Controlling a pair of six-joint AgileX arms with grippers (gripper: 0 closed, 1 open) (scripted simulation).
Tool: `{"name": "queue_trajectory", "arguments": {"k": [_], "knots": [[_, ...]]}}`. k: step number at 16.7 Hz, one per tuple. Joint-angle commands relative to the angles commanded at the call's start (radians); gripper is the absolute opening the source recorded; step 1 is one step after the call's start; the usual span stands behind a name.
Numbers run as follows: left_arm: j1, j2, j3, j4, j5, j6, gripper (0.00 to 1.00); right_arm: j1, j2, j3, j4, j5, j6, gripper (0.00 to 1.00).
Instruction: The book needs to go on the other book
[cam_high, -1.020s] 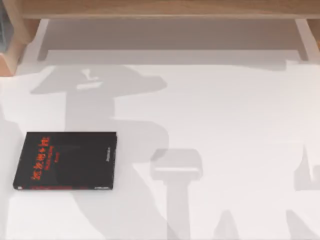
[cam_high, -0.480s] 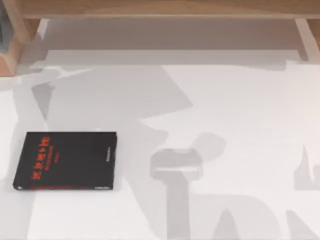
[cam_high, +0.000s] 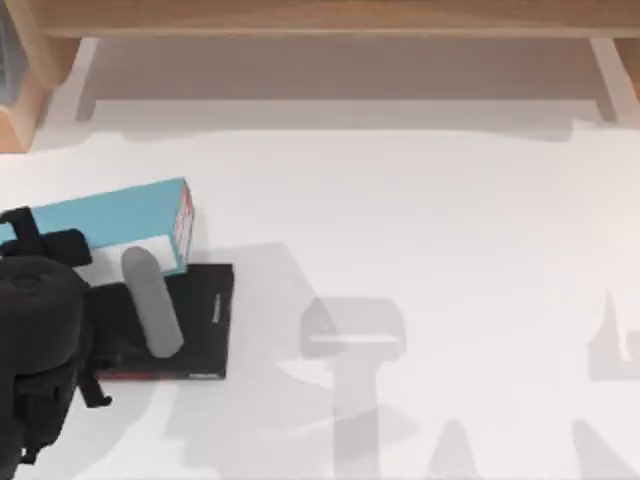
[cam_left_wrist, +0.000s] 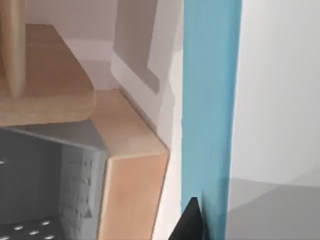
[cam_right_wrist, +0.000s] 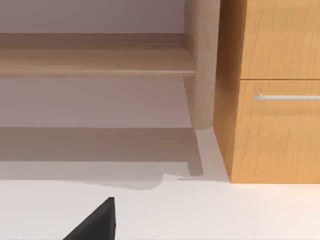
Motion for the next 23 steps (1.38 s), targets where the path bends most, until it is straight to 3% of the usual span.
{"name": "queue_trajectory", "arguments": {"k": [4,16,23], "knots": [[-0.097,-0.014,-0.094,0.001,0.019,0.095,0.0,0.0,0.0,0.0,0.0,0.0,0.0,1.0],[-0.082,0.027,-0.09,0.042,0.032,0.106,0.0,0.0,0.0,0.0,0.0,0.0,0.0,1.0],[-0.082,0.027,-0.09,0.042,0.032,0.106,0.53,0.0,0.0,0.0,0.0,0.0,0.0,1.0]]}}
